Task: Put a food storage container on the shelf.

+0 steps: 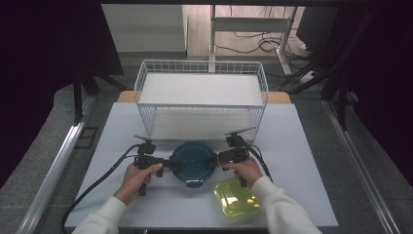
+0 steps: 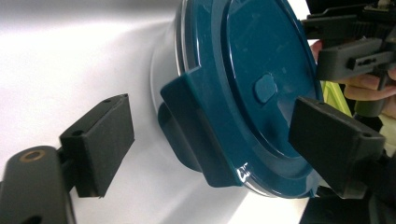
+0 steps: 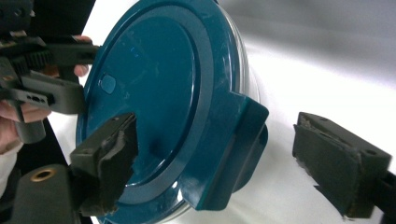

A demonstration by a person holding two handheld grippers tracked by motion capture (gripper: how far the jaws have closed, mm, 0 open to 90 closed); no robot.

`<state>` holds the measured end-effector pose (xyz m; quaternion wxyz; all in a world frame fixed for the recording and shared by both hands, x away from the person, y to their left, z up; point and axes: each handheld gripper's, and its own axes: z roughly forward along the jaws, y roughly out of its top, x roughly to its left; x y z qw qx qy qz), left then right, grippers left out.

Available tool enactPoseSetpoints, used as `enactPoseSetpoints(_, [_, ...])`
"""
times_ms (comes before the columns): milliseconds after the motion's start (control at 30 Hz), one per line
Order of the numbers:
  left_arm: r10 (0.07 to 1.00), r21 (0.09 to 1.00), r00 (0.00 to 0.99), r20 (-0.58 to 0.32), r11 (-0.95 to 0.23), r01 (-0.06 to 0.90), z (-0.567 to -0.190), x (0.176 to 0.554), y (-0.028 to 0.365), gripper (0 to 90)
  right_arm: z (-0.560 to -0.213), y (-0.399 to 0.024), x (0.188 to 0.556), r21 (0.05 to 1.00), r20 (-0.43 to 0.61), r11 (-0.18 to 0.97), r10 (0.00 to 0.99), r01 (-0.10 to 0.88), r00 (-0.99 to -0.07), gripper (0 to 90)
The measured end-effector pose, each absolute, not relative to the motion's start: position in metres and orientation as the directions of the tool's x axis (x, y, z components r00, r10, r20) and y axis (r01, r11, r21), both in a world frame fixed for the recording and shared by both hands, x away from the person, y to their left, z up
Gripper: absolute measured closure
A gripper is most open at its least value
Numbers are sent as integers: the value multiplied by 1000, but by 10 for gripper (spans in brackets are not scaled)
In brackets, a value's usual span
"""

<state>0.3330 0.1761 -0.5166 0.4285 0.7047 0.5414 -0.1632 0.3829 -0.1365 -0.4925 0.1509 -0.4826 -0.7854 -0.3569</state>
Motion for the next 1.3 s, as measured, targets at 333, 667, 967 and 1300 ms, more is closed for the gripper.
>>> enactPoseSetpoints(333, [573,384,330,-750,-29,923,-522,331,171,256,-497,-133,385,378,626,278,626,883,-465,242])
enactPoseSetpoints(667, [582,370,304,-754,-6,929,-519,330,171,296,-497,-129,387,296,676,231,634,927,-375,291])
enactPoseSetpoints(967, [602,389,311,-736,0,921,-510,324,169,331,-490,-133,379,308,674,212,640,928,-370,341])
enactPoseSetpoints(1300, [613,410,323,-721,2,912,-503,322,170,372,-485,-137,375,337,682,186,628,923,-375,373])
